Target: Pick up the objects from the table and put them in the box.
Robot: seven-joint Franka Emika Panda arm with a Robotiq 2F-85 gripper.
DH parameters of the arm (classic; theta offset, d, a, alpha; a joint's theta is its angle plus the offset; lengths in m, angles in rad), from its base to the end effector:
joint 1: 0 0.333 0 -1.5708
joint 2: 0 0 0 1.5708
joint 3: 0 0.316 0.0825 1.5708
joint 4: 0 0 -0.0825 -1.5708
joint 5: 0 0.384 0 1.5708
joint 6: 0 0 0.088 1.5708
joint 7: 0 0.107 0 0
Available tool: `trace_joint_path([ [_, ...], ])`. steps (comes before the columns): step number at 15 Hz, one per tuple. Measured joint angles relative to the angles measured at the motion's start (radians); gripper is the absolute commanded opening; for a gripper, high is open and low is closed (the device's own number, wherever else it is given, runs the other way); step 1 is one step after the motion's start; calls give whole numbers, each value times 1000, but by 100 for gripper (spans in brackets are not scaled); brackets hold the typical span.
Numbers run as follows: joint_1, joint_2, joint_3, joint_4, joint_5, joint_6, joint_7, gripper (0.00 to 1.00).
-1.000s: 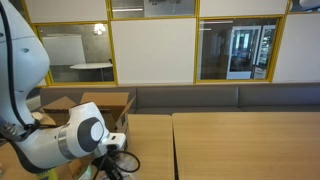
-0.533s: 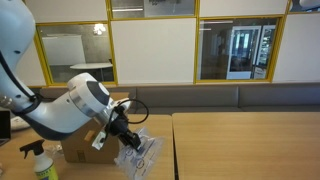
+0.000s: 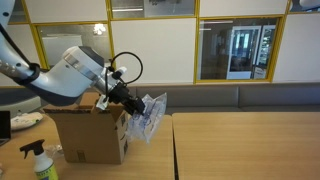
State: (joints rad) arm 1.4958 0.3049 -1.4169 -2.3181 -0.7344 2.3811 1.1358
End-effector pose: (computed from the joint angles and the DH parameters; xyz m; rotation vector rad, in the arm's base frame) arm 0.5156 0.0355 0.3266 2.3343 -0.5785 0.5104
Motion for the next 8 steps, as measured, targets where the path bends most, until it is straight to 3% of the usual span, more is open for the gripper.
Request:
trace_joint_path([
  [4,81,1,-71,74,-24,-67,-2,18],
  [8,102,2,-85,146,-46,-87,-13,17],
])
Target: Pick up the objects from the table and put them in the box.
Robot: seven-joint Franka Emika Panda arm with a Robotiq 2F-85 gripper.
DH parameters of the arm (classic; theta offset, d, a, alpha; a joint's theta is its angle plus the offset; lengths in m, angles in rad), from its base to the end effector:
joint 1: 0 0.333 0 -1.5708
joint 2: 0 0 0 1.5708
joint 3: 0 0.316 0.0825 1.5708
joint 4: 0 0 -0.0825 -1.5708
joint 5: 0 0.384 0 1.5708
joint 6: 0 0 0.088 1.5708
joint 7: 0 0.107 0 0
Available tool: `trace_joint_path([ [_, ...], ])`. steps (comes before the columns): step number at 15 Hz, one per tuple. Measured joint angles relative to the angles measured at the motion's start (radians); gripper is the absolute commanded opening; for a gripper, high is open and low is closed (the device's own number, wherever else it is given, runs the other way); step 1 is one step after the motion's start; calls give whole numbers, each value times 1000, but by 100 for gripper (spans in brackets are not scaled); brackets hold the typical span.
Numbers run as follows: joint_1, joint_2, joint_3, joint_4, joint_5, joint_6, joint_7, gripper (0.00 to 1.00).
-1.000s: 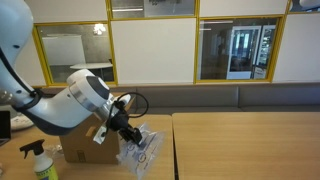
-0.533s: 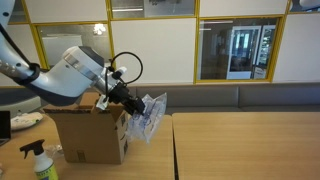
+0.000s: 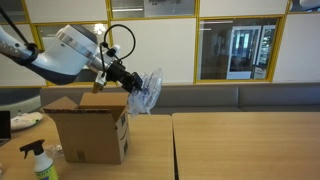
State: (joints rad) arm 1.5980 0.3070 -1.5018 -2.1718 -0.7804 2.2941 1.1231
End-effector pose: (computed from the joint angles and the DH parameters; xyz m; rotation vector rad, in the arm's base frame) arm 0.5482 0.0595 0.3993 2.2649 -0.5550 0.6669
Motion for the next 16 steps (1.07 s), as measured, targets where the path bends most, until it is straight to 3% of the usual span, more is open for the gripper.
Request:
trace_joint_path([
  [5,-2,-7,43,88,-41,-5,0,17],
  [9,-56,-43,153,133,-41,14,0,18],
  [12,-171,-86,299,156,-41,73,-1,17],
  [16,-440,-120,570,159,2,253,-31,17],
])
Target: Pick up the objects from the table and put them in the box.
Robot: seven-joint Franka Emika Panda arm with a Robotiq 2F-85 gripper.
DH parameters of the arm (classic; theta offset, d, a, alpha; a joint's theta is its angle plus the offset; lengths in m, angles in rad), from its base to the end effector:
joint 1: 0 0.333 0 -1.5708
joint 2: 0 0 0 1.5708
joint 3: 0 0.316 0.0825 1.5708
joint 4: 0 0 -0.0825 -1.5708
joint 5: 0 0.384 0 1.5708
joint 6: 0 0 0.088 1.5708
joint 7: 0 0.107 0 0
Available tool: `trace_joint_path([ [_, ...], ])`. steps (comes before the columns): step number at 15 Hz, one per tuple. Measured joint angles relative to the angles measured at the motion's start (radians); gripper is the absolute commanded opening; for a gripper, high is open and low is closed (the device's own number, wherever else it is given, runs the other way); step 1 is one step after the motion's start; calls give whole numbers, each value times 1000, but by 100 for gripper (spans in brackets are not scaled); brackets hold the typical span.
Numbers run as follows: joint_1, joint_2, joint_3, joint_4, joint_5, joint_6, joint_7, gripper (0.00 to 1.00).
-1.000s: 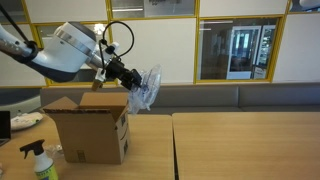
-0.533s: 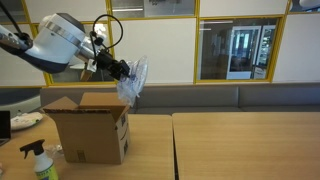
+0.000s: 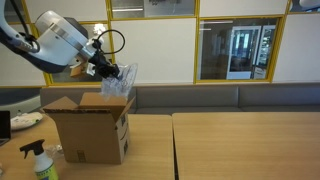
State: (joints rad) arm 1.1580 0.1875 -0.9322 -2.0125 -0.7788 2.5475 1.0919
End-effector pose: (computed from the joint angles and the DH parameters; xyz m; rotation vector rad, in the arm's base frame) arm 0.5871 0.1660 0.4384 2.6168 -0.3274 0.9895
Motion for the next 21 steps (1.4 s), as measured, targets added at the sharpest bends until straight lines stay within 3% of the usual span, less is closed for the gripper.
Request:
trace_joint_path([
  [7,-523,90,534,-18,318,311,-257,17],
  [11,-726,186,784,-6,493,381,-427,17],
  [15,-830,274,921,28,647,386,-594,17],
  [21,-902,374,993,82,766,379,-751,17],
])
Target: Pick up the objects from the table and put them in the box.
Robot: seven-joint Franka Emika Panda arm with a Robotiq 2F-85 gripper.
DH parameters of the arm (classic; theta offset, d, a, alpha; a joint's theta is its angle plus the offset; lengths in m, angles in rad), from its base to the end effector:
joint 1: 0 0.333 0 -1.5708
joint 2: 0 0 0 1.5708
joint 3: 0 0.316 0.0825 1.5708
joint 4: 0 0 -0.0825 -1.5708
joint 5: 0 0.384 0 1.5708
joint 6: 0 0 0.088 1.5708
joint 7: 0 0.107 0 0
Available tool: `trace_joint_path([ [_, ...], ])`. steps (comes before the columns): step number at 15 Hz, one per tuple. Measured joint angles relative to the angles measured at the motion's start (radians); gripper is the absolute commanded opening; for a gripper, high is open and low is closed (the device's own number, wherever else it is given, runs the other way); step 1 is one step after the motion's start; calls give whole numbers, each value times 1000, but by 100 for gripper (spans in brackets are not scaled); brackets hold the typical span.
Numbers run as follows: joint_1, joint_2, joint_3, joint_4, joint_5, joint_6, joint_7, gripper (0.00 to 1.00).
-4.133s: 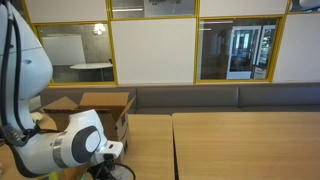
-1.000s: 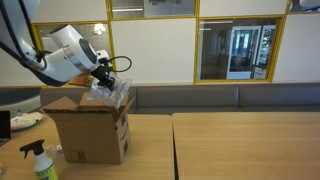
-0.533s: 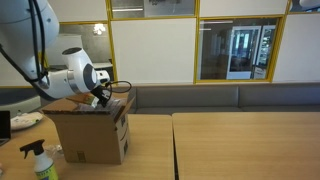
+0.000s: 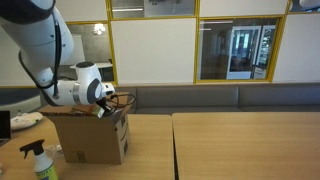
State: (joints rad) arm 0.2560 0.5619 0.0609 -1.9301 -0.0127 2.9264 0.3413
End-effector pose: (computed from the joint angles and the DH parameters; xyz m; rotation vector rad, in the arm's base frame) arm 0.6289 0.2037 0.2412 -2.9176 0.0425 -0.5992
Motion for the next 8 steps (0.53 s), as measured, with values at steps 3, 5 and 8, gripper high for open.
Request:
trace_joint_path([
  [3,-7,36,1,21,5,-31,-25,17],
  [5,-6,58,-4,40,5,-69,-34,17],
  [8,7,85,-28,84,-8,-156,-41,16],
])
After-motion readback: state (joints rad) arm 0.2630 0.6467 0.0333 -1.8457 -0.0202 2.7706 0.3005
